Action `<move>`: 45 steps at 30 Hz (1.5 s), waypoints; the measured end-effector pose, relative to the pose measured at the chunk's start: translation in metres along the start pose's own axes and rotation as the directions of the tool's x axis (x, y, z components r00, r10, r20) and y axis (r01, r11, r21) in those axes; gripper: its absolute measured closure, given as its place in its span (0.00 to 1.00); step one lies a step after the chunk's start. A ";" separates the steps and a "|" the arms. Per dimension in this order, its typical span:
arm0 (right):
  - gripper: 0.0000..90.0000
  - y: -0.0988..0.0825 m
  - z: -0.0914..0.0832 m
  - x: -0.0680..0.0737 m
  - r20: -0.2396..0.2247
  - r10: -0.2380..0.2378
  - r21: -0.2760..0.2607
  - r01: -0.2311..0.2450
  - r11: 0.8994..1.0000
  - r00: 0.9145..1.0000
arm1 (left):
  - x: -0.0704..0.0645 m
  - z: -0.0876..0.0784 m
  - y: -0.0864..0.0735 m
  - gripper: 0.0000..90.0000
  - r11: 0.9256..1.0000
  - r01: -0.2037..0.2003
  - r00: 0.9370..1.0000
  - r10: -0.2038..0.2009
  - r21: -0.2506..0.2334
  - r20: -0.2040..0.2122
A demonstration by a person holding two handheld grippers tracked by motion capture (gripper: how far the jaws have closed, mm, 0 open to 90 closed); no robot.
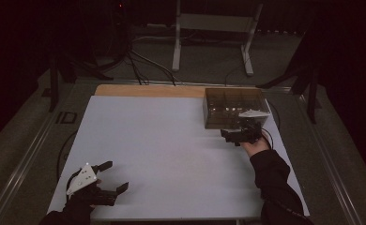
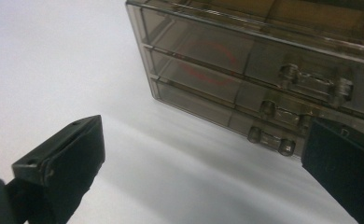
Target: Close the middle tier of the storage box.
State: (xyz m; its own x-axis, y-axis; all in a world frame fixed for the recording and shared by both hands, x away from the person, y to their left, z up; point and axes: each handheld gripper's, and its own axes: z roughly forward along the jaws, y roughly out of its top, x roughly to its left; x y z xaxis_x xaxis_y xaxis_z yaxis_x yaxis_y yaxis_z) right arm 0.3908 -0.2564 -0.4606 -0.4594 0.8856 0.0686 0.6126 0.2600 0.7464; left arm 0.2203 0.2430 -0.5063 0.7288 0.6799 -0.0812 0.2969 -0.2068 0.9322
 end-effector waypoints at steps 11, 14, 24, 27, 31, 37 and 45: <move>0.00 -0.003 -0.006 0.013 -0.049 -0.035 -0.029 0.033 0.999 0.998 | 0.000 0.000 0.000 0.04 1.000 0.001 1.000 -0.001 -0.001 0.001; 0.00 -0.006 -0.007 0.016 -0.062 -0.045 -0.036 0.043 0.998 0.997 | 0.000 0.000 0.000 0.04 1.000 0.001 1.000 -0.001 -0.002 0.000; 0.00 -0.018 -0.007 0.027 -0.106 -0.081 -0.041 0.076 0.996 0.991 | 0.000 0.000 0.000 0.04 1.000 0.000 1.000 0.000 -0.003 0.001; 0.00 -0.021 -0.009 0.030 -0.115 -0.087 -0.053 0.082 0.995 0.990 | 0.000 0.000 0.000 0.04 1.000 -0.001 1.000 0.001 -0.001 0.001; 0.00 -0.024 -0.012 0.031 -0.128 -0.109 -0.085 0.099 0.991 0.986 | 0.000 0.000 0.000 0.04 1.000 -0.001 1.000 0.001 -0.004 -0.001; 0.00 -0.032 -0.017 0.033 -0.152 -0.122 -0.102 0.107 0.989 0.981 | 0.000 0.000 0.000 0.04 1.000 -0.001 1.000 0.001 -0.004 0.000; 0.00 -0.041 -0.025 0.035 -0.170 -0.145 -0.123 0.125 0.985 0.975 | -0.001 0.000 0.000 0.04 1.000 -0.003 1.000 0.003 0.001 0.002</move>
State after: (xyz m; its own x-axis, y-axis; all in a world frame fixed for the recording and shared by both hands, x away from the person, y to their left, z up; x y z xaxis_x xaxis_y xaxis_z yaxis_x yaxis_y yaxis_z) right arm 0.3333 -0.2455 -0.4726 -0.6460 0.7600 0.0714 0.4668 0.3193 0.8247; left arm 0.2201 0.2423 -0.5062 0.7311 0.6777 -0.0791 0.2952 -0.2098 0.9321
